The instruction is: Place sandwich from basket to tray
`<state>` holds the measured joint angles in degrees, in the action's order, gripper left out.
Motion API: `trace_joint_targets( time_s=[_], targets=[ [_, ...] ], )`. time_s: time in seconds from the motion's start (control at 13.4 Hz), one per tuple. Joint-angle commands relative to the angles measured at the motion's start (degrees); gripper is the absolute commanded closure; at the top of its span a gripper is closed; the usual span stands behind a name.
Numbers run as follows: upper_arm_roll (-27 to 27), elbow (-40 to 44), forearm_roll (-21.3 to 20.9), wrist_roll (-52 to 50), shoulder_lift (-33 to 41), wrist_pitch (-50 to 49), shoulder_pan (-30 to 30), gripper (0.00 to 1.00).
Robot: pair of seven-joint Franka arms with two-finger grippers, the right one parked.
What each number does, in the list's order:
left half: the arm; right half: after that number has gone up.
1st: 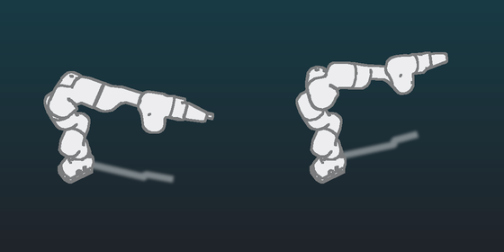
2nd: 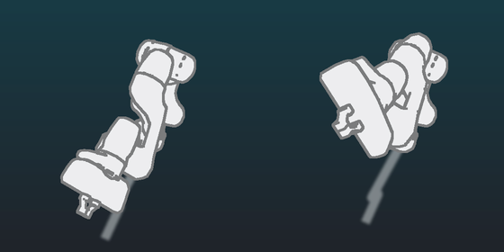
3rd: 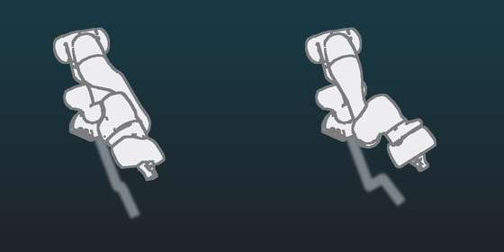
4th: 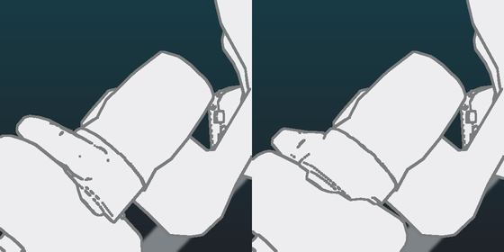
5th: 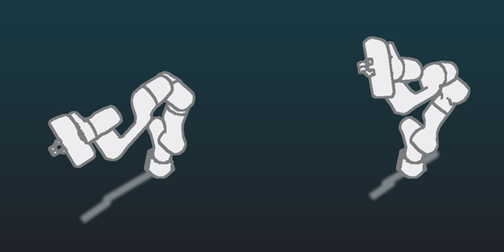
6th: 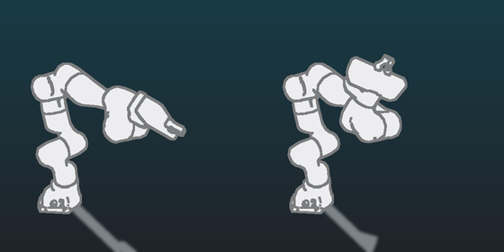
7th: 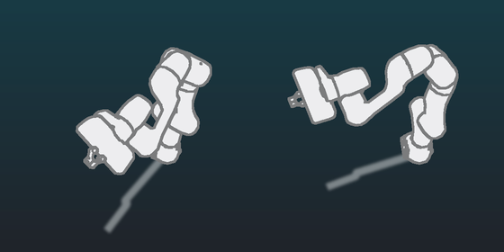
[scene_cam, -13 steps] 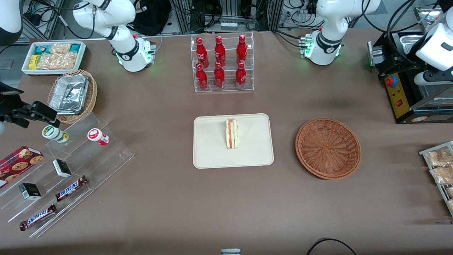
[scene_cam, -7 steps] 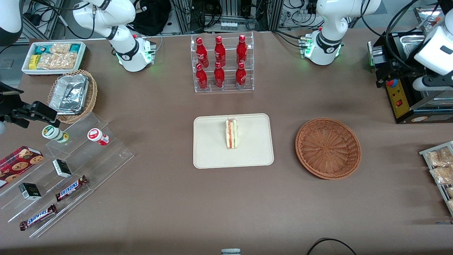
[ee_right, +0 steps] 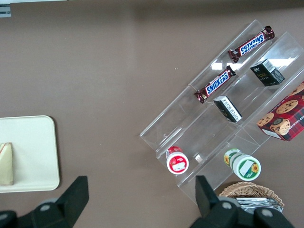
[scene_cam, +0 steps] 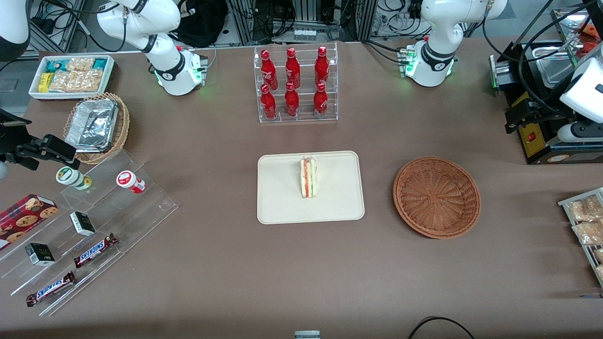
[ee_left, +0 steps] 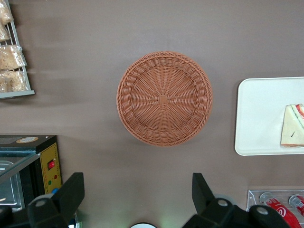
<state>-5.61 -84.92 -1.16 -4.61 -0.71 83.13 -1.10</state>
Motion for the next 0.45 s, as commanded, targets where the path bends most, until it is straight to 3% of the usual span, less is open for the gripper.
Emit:
trace_joint_targets(
  time_s=[0.0,0.37],
  targets=[
    [-0.1,2.3,-0.2,-0.4,-0.3,-1.1,-0.1,0.0],
    [1.6,2.3,-0.2,-0.5,-0.2,-1.1,-0.2,0.0]
  ],
)
